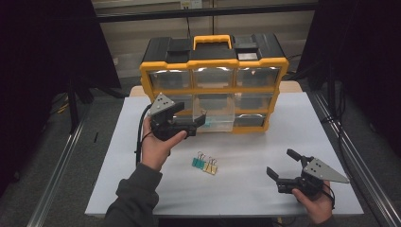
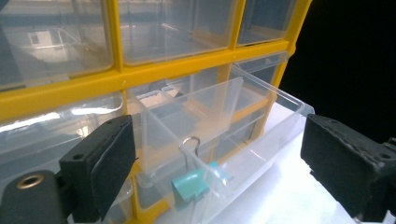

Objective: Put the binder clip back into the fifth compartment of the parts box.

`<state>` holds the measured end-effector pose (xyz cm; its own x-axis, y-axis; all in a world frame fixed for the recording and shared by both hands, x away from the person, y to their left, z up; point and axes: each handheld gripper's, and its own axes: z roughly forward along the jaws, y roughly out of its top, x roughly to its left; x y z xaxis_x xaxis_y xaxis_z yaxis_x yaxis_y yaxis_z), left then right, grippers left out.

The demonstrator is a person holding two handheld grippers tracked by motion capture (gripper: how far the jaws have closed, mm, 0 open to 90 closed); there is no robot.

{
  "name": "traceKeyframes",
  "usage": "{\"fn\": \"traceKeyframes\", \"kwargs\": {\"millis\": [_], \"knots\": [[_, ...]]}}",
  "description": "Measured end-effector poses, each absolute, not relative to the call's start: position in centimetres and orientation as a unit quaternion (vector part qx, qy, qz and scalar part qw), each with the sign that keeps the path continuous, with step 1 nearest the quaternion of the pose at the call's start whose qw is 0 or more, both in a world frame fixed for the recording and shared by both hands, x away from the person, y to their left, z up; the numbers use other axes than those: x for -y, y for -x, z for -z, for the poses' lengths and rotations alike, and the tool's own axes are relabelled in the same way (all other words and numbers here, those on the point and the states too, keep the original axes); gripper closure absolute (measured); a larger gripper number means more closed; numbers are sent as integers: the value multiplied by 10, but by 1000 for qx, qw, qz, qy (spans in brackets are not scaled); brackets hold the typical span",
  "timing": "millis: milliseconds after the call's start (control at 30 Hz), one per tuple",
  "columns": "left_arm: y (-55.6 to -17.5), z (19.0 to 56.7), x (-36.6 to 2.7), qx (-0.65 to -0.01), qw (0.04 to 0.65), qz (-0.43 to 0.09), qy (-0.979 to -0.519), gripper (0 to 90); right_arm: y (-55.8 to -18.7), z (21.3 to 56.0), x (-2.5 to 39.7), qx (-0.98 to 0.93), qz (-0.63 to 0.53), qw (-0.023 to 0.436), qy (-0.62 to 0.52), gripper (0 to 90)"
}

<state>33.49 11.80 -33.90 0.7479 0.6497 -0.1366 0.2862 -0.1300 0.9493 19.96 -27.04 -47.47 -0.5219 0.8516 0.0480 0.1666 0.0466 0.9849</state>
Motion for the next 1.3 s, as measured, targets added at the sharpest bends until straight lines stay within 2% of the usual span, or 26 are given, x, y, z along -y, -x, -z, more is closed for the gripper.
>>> {"fn": "traceKeyframes", "kwargs": {"millis": [700, 1300], "knots": [[-320, 375, -131, -324, 555, -161, -749, 77, -200, 475, 271, -659, -571, 301, -386, 17], [-310, 420, -131, -337, 525, -127, -771, 57, -200, 475, 270, -660, -570, 302, -384, 17]]}}
